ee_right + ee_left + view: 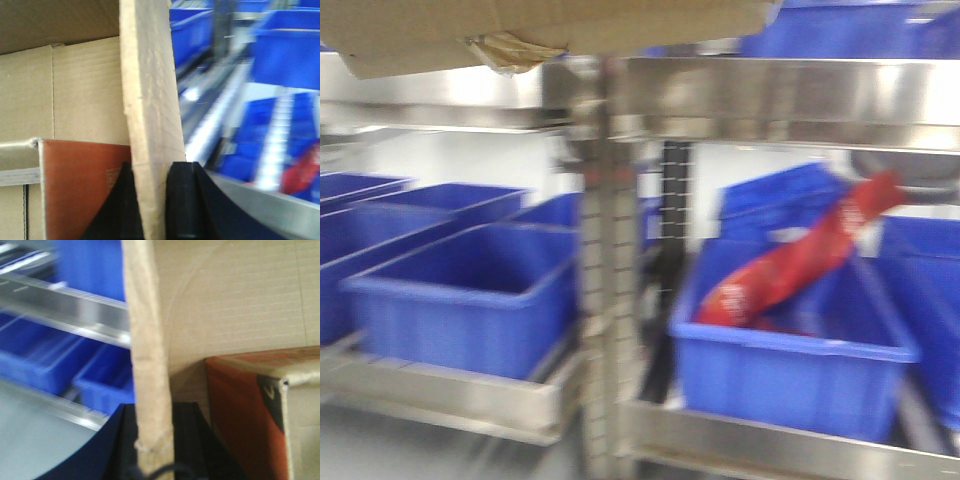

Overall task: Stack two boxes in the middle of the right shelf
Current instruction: 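Carry the boxes to the steel shelf rack with blue bins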

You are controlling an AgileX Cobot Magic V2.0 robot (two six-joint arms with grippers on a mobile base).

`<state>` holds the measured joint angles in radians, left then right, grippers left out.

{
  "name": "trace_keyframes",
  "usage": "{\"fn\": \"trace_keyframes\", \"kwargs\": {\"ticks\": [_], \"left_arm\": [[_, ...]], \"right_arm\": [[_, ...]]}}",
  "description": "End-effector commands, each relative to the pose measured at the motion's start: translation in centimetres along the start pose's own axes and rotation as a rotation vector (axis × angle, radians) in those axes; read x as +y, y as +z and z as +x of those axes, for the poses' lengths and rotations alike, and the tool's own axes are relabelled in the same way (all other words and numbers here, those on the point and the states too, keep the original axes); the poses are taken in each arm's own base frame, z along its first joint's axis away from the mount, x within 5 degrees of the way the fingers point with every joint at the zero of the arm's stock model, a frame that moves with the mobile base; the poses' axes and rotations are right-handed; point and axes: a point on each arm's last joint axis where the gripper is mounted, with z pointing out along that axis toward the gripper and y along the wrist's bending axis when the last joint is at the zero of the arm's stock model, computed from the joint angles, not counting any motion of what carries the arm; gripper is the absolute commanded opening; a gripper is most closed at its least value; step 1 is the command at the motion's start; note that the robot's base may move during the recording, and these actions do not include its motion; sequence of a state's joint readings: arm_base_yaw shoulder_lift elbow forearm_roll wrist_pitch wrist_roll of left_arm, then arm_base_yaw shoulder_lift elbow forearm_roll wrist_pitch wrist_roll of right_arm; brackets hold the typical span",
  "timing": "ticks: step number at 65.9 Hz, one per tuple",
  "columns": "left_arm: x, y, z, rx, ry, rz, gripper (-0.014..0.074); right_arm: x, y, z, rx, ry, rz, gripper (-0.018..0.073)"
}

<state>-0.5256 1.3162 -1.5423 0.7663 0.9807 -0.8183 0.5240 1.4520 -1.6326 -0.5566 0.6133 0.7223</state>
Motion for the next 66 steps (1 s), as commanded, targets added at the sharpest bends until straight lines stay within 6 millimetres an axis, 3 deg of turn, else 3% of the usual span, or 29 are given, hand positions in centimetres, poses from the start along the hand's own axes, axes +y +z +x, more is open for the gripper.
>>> {"fn": "trace_keyframes", "kwargs": {"ticks": [1,66], "left_arm": [[-0.54,-0.47,-0.62,-0.046,-0.015,0.066,-0.0111],[-0.53,-0.47,-0.63,-0.048,-0.013,0.065,-0.0111]], "right_arm": [[0.9,-1.0,-1.54,-0.117,0.027,-0.103,-0.0152],[0.9,-1.0,-1.54,-0.117,0.027,-0.103,-0.0152]]}}
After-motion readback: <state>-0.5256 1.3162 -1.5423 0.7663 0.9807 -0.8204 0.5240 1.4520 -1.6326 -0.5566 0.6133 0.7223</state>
